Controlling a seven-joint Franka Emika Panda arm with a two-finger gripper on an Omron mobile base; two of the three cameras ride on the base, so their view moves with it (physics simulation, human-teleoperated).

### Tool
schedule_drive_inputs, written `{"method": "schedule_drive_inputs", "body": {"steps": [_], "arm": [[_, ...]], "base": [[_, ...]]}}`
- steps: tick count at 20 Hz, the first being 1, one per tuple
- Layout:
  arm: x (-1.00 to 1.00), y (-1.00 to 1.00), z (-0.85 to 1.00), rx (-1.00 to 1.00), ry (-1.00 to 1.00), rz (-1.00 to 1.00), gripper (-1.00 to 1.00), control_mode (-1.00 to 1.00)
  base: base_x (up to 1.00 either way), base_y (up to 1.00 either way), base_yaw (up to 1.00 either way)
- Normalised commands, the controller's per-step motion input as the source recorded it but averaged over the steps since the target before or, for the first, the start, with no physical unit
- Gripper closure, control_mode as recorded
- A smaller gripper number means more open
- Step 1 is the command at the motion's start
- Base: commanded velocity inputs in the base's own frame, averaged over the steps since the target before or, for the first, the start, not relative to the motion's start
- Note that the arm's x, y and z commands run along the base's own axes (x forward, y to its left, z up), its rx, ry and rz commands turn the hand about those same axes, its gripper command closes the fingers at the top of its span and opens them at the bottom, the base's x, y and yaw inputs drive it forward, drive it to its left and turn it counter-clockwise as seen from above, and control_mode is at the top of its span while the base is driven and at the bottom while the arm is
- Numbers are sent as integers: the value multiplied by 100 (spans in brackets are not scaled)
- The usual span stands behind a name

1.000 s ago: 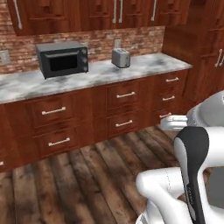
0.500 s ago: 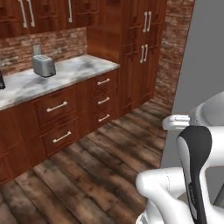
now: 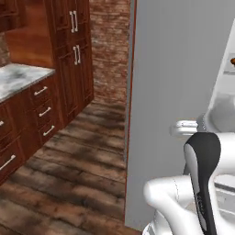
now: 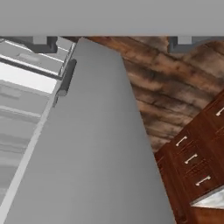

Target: Open the fridge, remove the kiwi, cucumber, and chicken drumstick, and place them on any counter.

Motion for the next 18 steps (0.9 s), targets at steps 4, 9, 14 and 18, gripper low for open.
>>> {"method": "schedule_drive_inputs", "body": {"steps": [4, 9, 14, 18], "arm": [[0, 0, 0, 0, 0, 0, -100, 100], [0, 0, 0, 0, 0, 0, -100, 100], [0, 0, 0, 0, 0, 0, -100, 100], [0, 0, 0, 0, 0, 0, -100, 100]], "base": [[-73, 0, -65], [-31, 0, -61], [0, -1, -33], [0, 0, -28]]}}
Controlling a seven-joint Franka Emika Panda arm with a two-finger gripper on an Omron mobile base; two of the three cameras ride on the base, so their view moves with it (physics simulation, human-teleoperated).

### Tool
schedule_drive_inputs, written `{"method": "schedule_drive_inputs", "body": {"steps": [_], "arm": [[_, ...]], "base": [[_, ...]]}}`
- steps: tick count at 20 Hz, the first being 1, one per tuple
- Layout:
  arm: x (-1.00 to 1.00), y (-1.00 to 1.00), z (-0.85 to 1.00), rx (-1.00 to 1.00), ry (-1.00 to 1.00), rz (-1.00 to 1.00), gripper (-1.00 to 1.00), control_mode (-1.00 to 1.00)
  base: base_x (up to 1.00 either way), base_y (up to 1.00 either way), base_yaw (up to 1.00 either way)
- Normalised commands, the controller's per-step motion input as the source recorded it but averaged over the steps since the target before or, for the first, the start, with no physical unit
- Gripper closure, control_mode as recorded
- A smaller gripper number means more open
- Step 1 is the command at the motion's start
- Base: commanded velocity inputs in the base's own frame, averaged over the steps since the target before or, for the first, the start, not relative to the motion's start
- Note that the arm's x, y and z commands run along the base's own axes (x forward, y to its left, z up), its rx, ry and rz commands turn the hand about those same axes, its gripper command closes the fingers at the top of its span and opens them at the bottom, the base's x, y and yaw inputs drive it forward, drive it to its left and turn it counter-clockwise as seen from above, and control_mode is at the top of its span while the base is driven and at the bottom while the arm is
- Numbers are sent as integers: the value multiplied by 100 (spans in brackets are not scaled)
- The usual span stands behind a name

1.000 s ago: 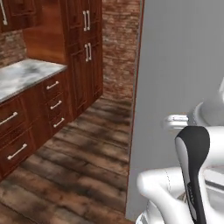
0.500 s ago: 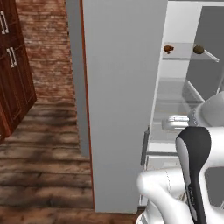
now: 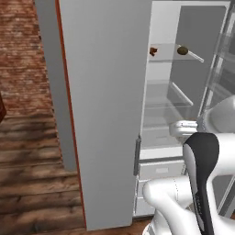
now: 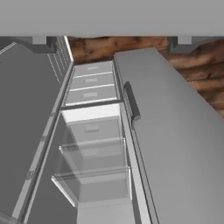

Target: Open the fridge, remove the kiwi, cucumber, and chicken drumstick, and place them on any counter.

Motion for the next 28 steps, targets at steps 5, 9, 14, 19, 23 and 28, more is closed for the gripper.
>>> {"method": "schedule_drive_inputs", "body": {"steps": [5, 9, 14, 19, 23, 28], "arm": [[0, 0, 0, 0, 0, 0, -100, 100], [0, 0, 0, 0, 0, 0, -100, 100], [0, 0, 0, 0, 0, 0, -100, 100], [0, 0, 0, 0, 0, 0, -100, 100], [0, 0, 0, 0, 0, 0, -100, 100], [0, 0, 0, 0, 0, 0, -100, 100]], "base": [[0, -33, -27], [0, -30, -21], [3, -18, -7], [24, -4, 0], [68, -10, 0], [48, -27, 0]]}}
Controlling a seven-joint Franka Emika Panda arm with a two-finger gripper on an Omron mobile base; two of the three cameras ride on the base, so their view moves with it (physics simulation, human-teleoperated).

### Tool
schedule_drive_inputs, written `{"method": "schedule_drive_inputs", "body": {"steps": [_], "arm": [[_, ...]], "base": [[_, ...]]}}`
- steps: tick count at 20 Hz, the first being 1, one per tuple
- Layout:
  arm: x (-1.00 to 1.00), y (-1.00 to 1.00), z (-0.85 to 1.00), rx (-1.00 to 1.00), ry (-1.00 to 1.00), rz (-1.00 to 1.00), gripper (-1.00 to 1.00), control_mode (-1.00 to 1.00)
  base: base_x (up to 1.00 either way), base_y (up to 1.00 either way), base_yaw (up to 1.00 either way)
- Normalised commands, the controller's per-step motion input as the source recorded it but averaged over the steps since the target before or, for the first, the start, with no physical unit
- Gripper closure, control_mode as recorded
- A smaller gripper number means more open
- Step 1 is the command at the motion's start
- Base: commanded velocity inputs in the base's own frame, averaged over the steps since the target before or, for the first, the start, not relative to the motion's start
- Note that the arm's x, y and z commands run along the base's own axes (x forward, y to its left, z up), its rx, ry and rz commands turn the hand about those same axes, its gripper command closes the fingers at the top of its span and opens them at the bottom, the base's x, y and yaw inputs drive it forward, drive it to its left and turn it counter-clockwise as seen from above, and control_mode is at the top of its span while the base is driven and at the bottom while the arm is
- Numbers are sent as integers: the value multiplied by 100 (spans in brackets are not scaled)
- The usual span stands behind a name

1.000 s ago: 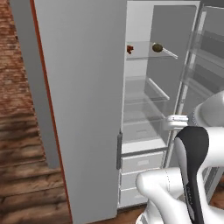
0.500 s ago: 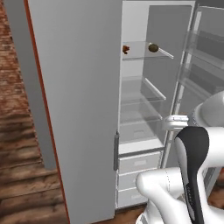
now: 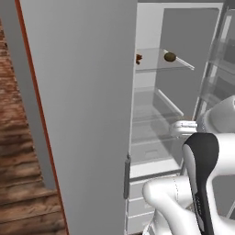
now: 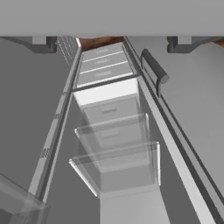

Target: Open the fridge, remove the kiwi, cucumber, and chicken drumstick, and place them on any counter.

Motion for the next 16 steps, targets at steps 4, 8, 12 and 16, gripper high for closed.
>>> {"method": "schedule_drive_inputs", "body": {"steps": [4, 8, 12, 16], "arm": [[0, 0, 0, 0, 0, 0, -100, 100], [0, 0, 0, 0, 0, 0, -100, 100], [0, 0, 0, 0, 0, 0, -100, 100], [0, 0, 0, 0, 0, 0, -100, 100]], "base": [[36, -37, 0], [25, -54, 0], [46, -31, 0], [60, -4, 0]]}}
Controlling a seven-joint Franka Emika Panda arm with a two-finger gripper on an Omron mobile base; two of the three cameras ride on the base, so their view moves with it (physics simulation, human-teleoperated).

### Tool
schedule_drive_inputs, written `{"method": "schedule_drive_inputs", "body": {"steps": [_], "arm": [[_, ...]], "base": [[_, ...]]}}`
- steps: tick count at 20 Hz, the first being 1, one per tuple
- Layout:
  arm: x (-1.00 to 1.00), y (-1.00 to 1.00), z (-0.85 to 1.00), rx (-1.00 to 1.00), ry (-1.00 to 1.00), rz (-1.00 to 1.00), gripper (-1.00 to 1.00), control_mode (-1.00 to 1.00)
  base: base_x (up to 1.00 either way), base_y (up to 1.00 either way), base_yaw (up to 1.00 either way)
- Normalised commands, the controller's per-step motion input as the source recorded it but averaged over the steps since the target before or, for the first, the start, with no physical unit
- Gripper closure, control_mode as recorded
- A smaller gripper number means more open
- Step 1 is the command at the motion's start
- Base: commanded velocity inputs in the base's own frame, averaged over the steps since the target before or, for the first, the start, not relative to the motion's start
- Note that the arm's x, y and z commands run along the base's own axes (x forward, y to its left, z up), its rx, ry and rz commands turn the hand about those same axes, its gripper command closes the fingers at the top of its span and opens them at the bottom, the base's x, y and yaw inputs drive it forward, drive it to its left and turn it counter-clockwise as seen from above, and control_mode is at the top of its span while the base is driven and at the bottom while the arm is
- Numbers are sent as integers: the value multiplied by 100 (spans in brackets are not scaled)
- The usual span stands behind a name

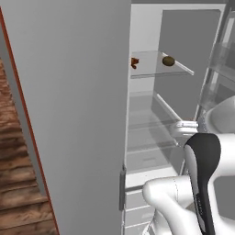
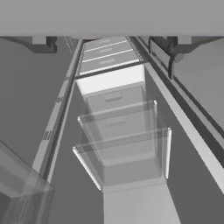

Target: Open the fridge, remove the kiwi, cucumber, and chicken drumstick, and place them on any counter.

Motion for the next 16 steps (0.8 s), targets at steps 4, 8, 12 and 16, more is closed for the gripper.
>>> {"method": "schedule_drive_inputs", "body": {"steps": [4, 8, 12, 16], "arm": [[0, 0, 0, 0, 0, 0, -100, 100], [0, 0, 0, 0, 0, 0, -100, 100], [0, 0, 0, 0, 0, 0, -100, 100], [0, 0, 0, 0, 0, 0, -100, 100]], "base": [[72, -7, 0], [94, 0, 0], [74, -2, 0], [55, -1, 0]]}}
